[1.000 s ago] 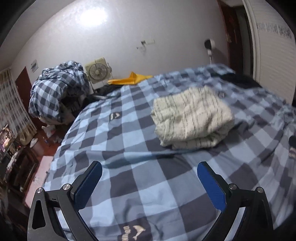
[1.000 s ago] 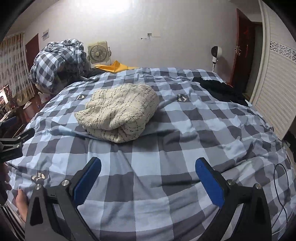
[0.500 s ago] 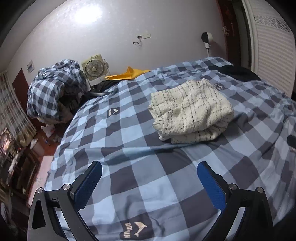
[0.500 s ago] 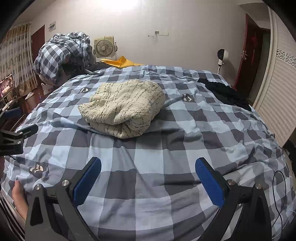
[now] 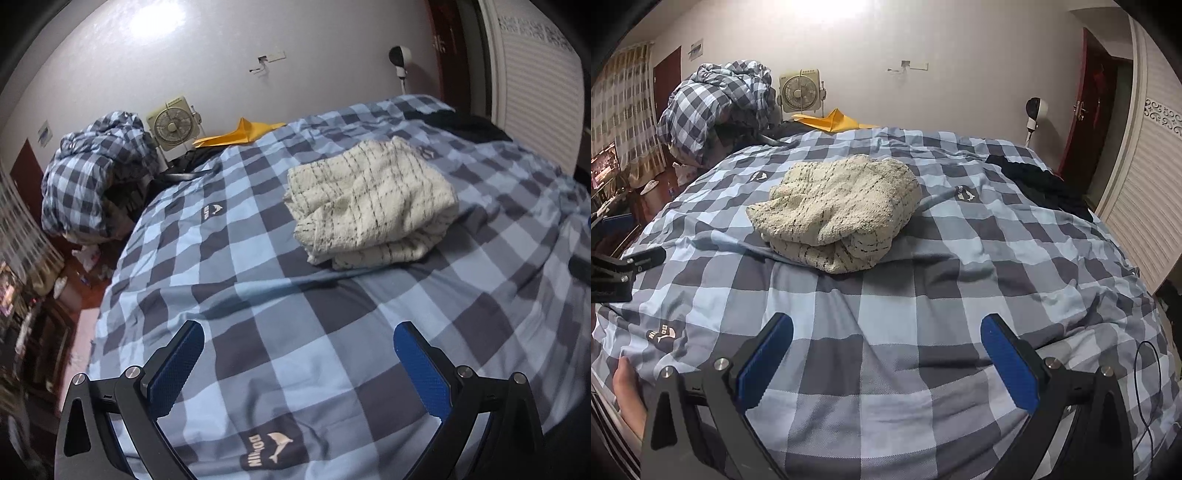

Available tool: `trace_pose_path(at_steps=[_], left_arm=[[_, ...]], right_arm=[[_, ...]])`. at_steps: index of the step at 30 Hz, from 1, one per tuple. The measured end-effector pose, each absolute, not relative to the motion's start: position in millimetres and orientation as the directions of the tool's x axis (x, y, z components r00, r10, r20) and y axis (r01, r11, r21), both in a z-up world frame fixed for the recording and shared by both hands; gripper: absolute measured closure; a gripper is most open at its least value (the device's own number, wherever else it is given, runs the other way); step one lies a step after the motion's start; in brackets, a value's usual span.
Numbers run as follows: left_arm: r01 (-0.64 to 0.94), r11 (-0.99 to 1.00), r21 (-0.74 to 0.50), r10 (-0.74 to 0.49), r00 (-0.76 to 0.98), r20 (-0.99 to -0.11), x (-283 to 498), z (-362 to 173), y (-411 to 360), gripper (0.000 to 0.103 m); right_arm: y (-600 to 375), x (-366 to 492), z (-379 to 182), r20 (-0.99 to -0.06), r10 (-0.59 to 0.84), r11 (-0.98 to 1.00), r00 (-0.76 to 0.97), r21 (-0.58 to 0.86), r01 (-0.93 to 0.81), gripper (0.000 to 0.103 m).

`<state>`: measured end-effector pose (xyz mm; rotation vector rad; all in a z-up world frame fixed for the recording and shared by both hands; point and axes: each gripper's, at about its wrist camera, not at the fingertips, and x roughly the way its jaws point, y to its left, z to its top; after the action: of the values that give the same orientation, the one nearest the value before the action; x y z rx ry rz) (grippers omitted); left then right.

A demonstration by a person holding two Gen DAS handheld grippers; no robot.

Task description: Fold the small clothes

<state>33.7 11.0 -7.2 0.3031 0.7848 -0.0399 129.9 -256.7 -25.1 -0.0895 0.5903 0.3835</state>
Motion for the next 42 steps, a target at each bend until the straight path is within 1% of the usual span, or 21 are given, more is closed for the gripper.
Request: trace_pose_path(at_steps=[4, 12, 26, 42], left_arm=[[0.153, 0.949, 0.277, 0.091, 0.705, -0.703, 33.5, -10.1, 8.1, 0.000], [0.146, 0.949, 0.278, 0.102, 0.694, -0.713, 36.3, -11.9, 10.6, 0.000], [0.164, 0.951, 0.263, 0.087, 0.674, -0.734, 35.7, -15.3, 9.0, 0.000], [0.170, 0.944, 0.281, 0.094, 0.680, -0.727, 35.4, -16.8, 9.4, 0.000]], right_arm=[[-256.8, 130.9, -25.3, -0.557, 0.330, 0.924, 0.762, 0.027, -0.380, 0.003], [-255.9, 131.5, -25.2, -0.557, 0.335, 0.921, 0.760, 0.021, -0.390, 0.003], [-253.8, 134.4, -26.8, -0.564, 0.333, 0.918, 0.755, 0.010, -0.397, 0.003], [-253.2, 133.6, -27.4, -0.566, 0.331, 0.919, 0.755, 0.010, -0.395, 0.003]])
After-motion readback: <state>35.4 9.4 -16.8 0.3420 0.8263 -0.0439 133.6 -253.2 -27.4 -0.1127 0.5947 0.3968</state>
